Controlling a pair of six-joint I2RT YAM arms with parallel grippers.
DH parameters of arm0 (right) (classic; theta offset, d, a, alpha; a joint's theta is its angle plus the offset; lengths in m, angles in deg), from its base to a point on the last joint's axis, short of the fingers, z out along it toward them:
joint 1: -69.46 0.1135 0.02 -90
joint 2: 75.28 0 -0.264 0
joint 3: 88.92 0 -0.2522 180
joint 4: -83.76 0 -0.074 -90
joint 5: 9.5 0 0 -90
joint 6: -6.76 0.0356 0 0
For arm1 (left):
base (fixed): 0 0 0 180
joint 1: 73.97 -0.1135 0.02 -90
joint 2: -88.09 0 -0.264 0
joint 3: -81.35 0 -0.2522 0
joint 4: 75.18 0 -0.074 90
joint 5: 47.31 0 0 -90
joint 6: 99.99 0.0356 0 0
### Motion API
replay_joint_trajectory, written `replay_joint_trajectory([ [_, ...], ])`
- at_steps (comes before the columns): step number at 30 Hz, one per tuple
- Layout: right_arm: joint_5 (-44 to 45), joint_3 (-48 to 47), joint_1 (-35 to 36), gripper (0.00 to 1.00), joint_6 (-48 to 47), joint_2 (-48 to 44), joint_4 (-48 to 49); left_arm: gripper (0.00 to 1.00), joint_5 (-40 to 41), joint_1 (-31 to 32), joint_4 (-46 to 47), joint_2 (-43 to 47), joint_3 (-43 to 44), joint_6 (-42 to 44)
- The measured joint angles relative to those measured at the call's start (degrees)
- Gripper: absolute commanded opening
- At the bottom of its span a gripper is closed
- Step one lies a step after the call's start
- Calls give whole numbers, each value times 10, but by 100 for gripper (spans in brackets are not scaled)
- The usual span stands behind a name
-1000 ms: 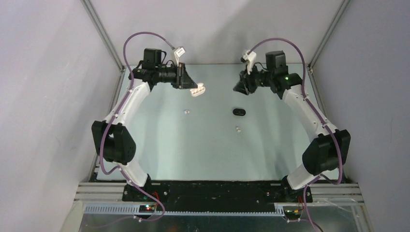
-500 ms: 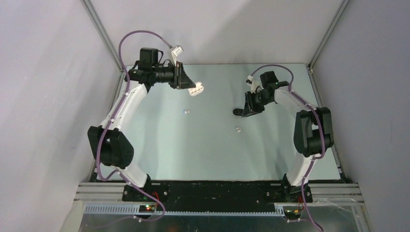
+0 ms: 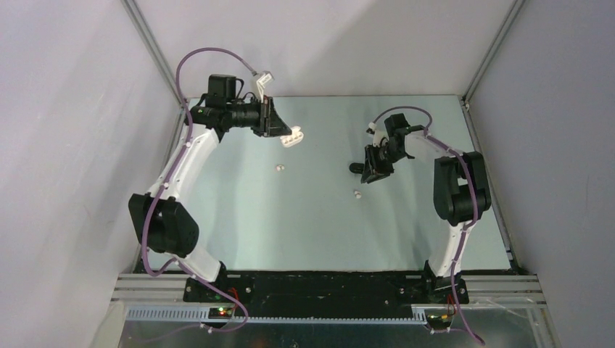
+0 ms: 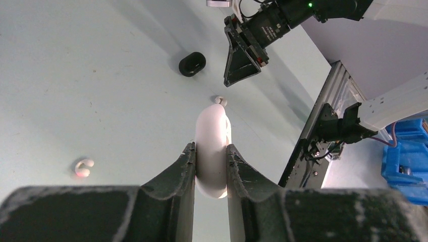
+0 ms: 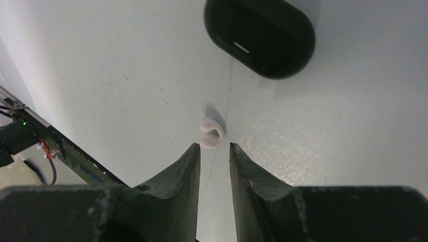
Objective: Insert the wireless bluetooth earbuds into the charging case
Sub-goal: Pick up the earbud from the center of the board.
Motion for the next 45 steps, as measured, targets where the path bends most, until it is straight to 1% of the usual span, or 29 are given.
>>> replay_joint_trajectory([
  [6, -21, -28, 19, 33, -51, 1, -12, 0, 12, 0, -13, 0, 0, 12],
  [8, -32, -53, 31, 34, -90, 4, -24, 0, 15, 0, -16, 0, 0, 18],
  [11, -57, -80, 47, 37, -180, 7, -47, 0, 16, 0, -20, 0, 0, 26],
  [14, -85, -87, 58, 38, -271, 6, -60, 0, 19, -1, -23, 1, 0, 31],
  [18, -108, -101, 61, 39, -368, 6, -75, 0, 23, -2, -26, 3, 0, 35],
  [21, -114, -131, 62, 38, -418, 7, -84, 0, 26, -5, -29, 5, 0, 37],
  [25, -116, -161, 64, 38, -461, 7, -82, 0, 29, -11, -35, 8, -1, 40],
  [29, -114, -180, 74, 38, -473, 21, -72, 0, 26, -32, -40, 24, -13, 37],
  [33, -112, -250, 94, 38, -463, 73, -62, 0, 23, -85, -43, 58, -40, 23],
  [35, -111, -289, 104, 38, -445, 104, -49, 0, 24, -116, -46, 76, -54, 20],
  [38, -106, -323, 119, 39, -415, 136, -20, 0, 29, -148, -48, 98, -75, 19],
  [42, -83, -367, 141, 39, -365, 180, 28, 0, 30, -156, -54, 118, -102, 19],
  [45, -61, -409, 161, 40, -309, 221, 72, 0, 33, -158, -66, 131, -119, 23],
])
